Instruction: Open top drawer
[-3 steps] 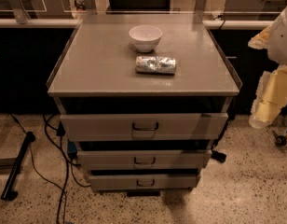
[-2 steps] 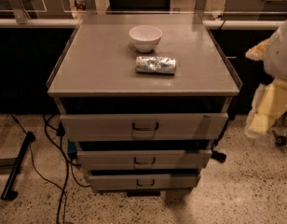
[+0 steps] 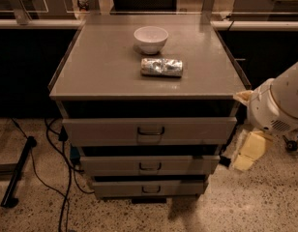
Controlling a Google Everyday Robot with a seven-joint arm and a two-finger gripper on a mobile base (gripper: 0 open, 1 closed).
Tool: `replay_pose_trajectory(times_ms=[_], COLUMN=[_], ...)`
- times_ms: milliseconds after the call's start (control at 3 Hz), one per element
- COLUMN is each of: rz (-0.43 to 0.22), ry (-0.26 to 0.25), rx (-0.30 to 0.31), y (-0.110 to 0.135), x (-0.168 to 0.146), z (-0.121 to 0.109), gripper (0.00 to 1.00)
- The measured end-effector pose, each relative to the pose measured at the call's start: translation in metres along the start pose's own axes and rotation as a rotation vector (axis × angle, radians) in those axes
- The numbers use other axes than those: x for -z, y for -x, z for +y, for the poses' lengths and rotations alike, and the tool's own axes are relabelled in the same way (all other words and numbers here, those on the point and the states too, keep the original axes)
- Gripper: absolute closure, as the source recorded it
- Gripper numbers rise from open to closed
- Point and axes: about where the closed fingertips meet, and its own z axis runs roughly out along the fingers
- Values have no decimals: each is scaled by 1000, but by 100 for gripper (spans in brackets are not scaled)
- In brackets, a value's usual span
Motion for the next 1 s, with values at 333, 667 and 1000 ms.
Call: replay_pose_trajectory(times_ms=[333, 667, 1000], rz=[-1, -72, -127], ry=[0, 11, 6], rx=[-2, -35, -54], y=[-6, -10, -8], x=[-8, -43, -68], z=[1, 2, -1], gripper=[0, 0, 0])
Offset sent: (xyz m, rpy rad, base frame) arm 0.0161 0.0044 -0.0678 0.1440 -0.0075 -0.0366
